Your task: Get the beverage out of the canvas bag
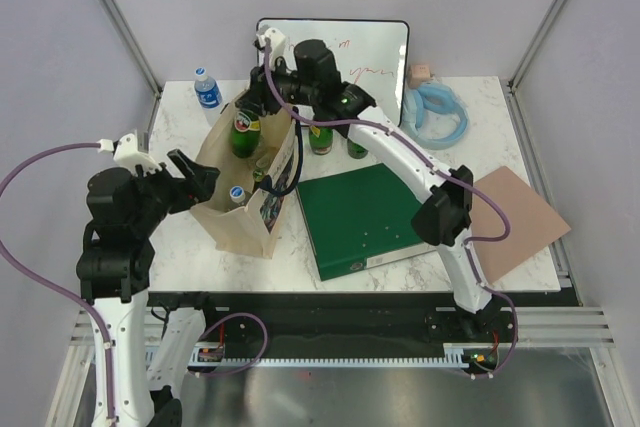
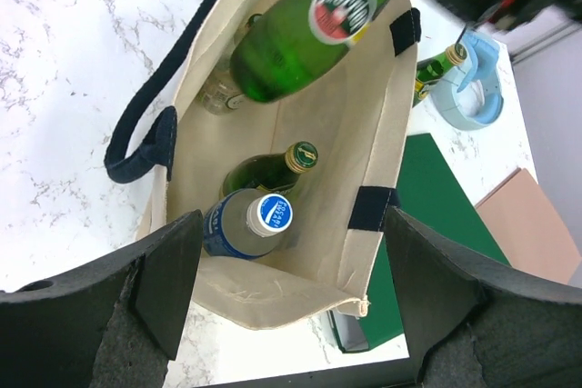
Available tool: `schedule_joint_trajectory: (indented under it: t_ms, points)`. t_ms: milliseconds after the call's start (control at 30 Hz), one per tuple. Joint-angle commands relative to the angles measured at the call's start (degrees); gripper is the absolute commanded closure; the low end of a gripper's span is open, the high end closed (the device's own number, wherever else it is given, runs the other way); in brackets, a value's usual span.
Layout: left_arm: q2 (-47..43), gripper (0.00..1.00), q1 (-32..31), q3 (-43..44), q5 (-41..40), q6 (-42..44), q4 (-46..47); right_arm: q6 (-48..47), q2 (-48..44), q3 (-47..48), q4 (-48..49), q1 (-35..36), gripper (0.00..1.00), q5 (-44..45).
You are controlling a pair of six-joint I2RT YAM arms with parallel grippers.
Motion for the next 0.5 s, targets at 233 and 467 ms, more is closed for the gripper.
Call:
schedule_joint_trajectory:
  t_ms: [233, 467]
  points:
    - [4.42, 0.14, 0.18, 1.13, 8.41, -3.17, 9.51, 5.52, -16.70, 6.21, 12.18, -4.67, 1.00, -2.76]
    - [8.47, 0.16, 0.10, 1.31, 12.10, -3.52, 12.50, 3.77, -25.41, -2.49, 8.93, -10.91, 1.00, -4.08]
